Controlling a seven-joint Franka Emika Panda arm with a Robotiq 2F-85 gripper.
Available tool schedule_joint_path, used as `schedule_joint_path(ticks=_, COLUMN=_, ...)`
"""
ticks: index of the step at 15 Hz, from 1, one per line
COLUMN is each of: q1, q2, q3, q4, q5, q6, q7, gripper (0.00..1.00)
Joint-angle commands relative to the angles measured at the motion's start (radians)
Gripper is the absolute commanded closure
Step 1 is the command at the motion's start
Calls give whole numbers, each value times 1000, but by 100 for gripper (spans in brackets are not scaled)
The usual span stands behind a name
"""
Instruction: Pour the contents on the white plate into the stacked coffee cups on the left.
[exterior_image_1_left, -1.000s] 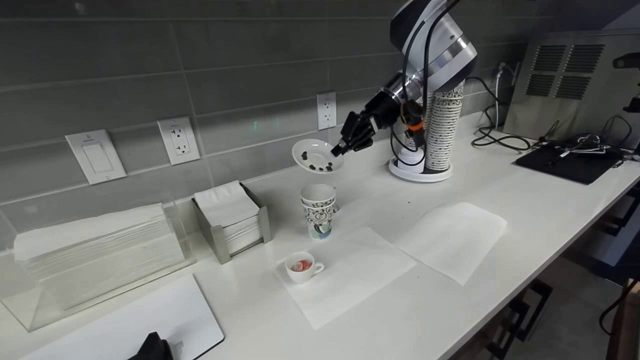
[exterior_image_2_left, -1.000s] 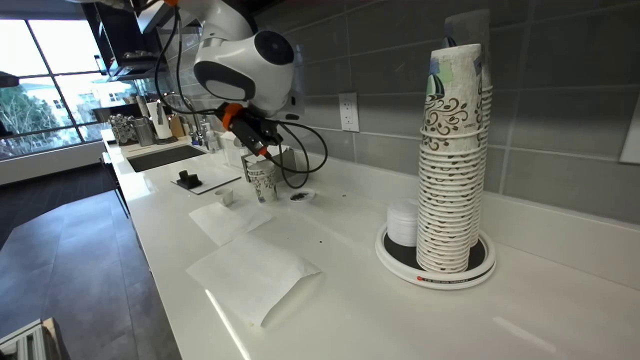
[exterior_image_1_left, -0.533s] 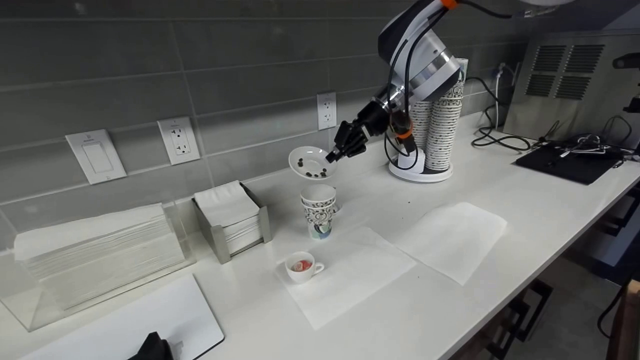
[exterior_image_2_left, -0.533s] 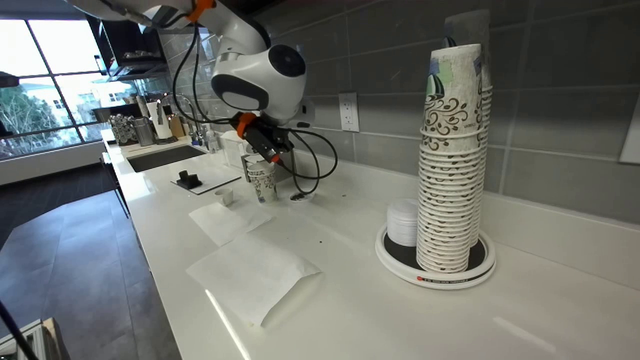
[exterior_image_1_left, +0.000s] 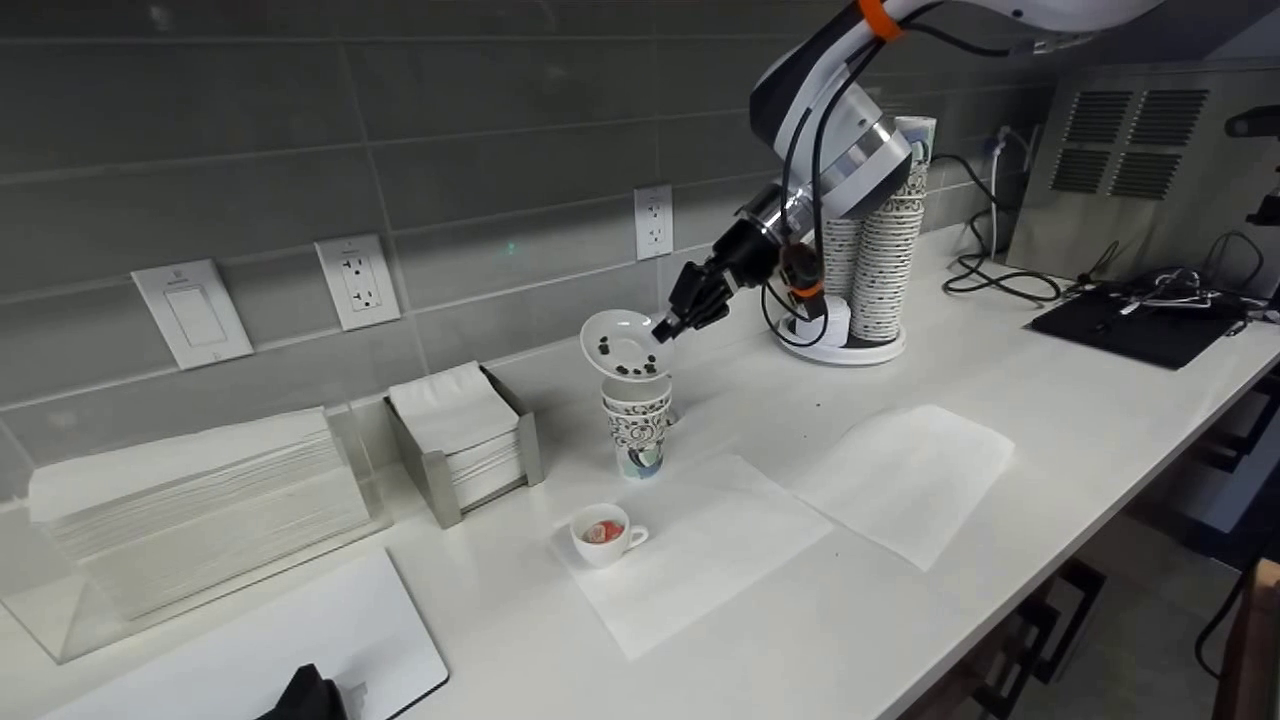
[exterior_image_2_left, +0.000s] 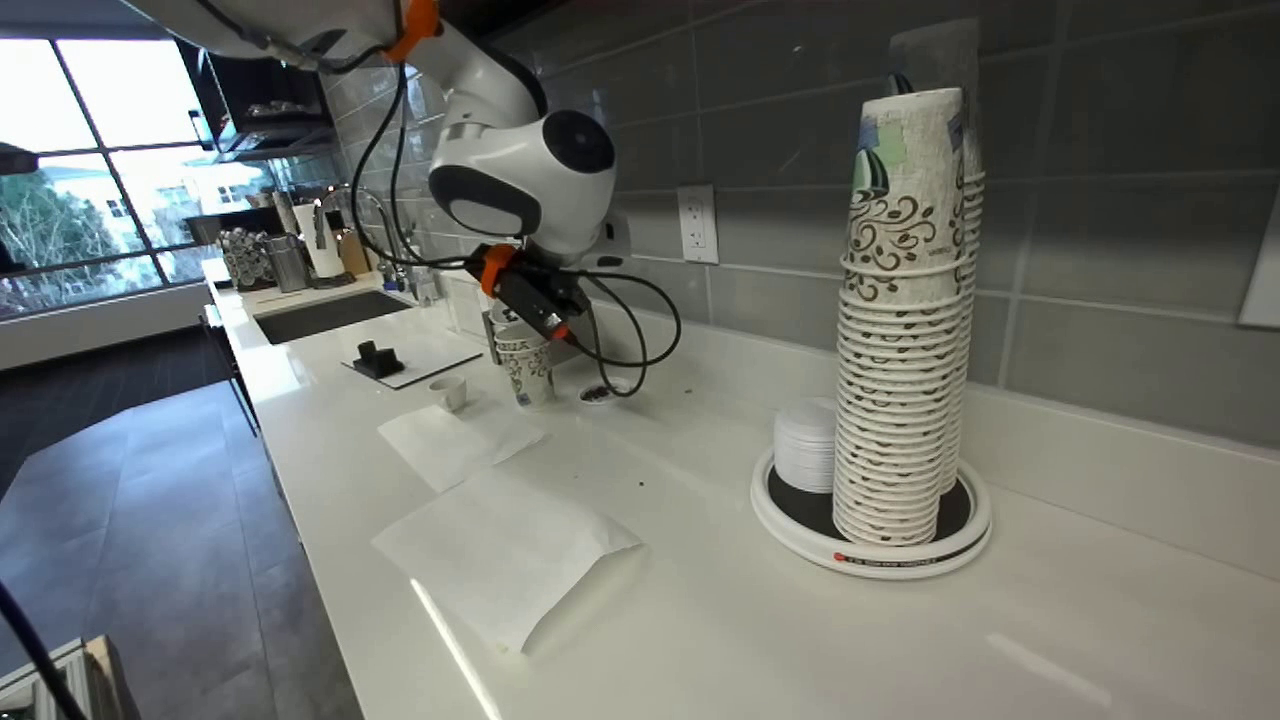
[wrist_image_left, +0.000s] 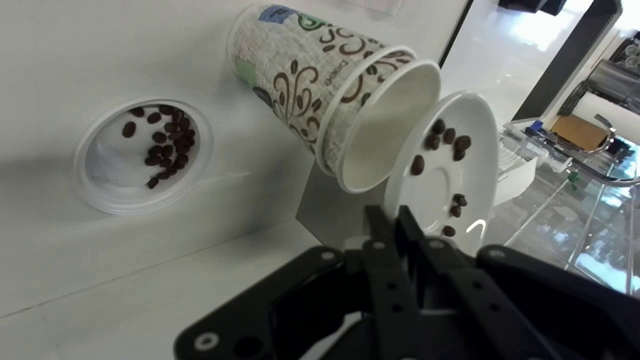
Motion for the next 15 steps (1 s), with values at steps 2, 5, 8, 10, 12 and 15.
schedule_joint_path(ticks=2, q1=-10, q2=-30, q3=15, q4=-35, q5=56, q6=27, q7=-128, gripper=98)
schedule_joint_path(ticks=5, q1=-15, q2=-24, q3=16, q4=-29, q5=106, q6=39, q7=-196, gripper=98)
schedule_joint_path(ticks=8, q1=-11, q2=-18, q3=11, q4=-24, q5=144, q6=38, q7=-243, gripper=98)
schedule_joint_path(ticks=10, q1=-5, q2=-19, q3=10, q4=-29, q5=158, q6=45, q7=-269, gripper=98)
schedule_joint_path(ticks=12, q1=1, q2=-24, q3=10, q4=-42, q5=172, q6=62, q7=-313, gripper=98)
schedule_joint_path(ticks=15, q1=-4, q2=-25, q3=14, q4=-61, q5=221, q6=77, q7=-411, gripper=98)
